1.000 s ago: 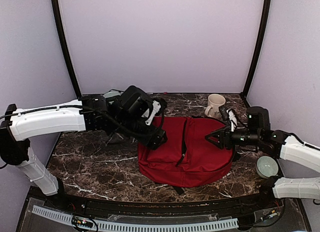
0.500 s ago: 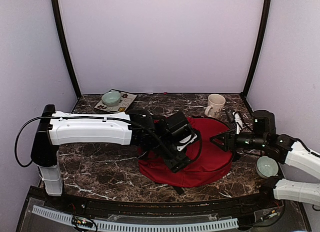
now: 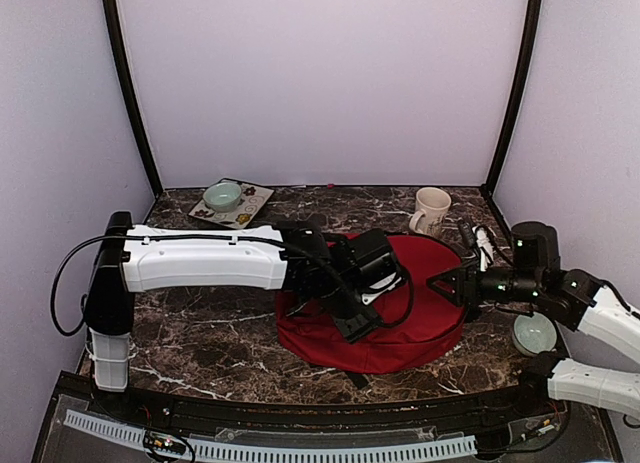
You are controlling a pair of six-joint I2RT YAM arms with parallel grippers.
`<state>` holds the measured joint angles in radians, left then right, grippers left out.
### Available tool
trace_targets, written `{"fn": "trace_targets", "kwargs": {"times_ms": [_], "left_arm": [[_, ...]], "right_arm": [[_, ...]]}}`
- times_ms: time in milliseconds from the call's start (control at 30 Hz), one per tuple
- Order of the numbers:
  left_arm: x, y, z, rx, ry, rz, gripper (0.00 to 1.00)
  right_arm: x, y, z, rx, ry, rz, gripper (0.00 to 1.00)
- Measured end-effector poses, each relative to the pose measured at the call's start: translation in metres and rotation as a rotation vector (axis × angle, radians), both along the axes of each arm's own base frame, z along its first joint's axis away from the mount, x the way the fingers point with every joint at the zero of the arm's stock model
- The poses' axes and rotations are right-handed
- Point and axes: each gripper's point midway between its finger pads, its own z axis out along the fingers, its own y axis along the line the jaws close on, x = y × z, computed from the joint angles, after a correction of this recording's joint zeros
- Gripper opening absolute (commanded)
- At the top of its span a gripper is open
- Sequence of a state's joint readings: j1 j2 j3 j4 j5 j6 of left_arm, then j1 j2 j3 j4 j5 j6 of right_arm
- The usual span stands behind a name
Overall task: Pack the student bag
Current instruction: Grab the student bag from the lower front pocket.
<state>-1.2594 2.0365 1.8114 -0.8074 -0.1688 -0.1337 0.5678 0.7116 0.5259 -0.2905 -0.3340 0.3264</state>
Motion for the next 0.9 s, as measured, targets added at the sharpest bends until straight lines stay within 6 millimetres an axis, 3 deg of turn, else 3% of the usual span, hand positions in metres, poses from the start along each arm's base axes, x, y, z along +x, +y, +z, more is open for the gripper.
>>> {"fn": "trace_targets", "kwargs": {"times_ms": [233, 433, 733, 833, 900], "left_arm": [[0.0, 0.011, -0.006, 0.052, 0.001, 0.012, 0.55], [-0.002, 0.016, -0.011, 0.072, 0.009, 0.016, 0.54], [-0.002, 0.015, -0.022, 0.092, 0.02, 0.014, 0.5], [-0.003, 0.015, -0.026, 0.101, 0.023, 0.013, 0.42], [-0.002, 0.015, -0.028, 0.105, 0.024, 0.014, 0.29]], "right_arm": [[-0.002, -0.001, -0.001, -0.003, 0.004, -0.001, 0.54], [0.001, 0.001, -0.015, -0.034, 0.052, 0.0, 0.54], [0.001, 0.002, -0.018, -0.039, 0.059, 0.005, 0.54], [0.001, 0.003, -0.019, -0.041, 0.063, 0.005, 0.54], [0.001, 0.003, -0.02, -0.045, 0.068, 0.005, 0.54]]}}
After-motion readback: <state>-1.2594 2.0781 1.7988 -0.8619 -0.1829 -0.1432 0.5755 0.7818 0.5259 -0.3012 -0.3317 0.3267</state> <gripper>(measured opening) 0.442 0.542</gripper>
